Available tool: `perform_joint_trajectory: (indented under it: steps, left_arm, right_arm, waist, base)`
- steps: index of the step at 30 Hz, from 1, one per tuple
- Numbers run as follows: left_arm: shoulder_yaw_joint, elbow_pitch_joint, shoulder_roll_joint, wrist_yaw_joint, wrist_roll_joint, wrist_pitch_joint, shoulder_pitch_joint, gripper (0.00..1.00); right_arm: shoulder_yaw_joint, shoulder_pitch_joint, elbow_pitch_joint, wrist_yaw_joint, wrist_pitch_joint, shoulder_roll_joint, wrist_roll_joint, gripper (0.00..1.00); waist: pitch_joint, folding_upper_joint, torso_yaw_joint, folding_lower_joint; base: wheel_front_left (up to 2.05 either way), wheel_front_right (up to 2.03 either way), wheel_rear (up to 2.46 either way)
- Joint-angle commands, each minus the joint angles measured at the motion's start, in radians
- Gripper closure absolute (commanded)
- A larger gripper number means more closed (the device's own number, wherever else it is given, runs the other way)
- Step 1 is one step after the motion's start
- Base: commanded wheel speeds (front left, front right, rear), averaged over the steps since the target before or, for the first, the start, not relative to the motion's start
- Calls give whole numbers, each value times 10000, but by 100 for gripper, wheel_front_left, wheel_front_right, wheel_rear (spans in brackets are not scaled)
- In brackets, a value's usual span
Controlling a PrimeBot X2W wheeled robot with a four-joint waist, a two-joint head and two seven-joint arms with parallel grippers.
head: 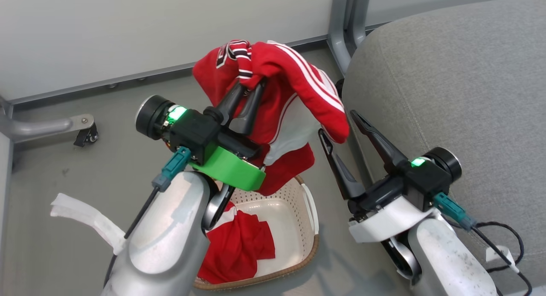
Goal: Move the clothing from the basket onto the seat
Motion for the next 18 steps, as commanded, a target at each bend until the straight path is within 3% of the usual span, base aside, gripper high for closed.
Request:
perform_joint_trajectory:
  steps: [1, 18]
  left_arm:
    - [-68, -79, -2, 28, -49, -9, 98, 100]
    - [-1425, -250, -55, 291, -643, -9, 16, 100]
  right_arm:
    - [69, -262, 163, -1, -23, -42, -50, 0]
    - [274, -1903, 1725, -3, -24, 283, 194, 0]
  waist:
    - [68, 0, 85, 1]
    - [578, 0, 420, 1]
  base:
    - [0, 0, 0]
    - [0, 0, 0]
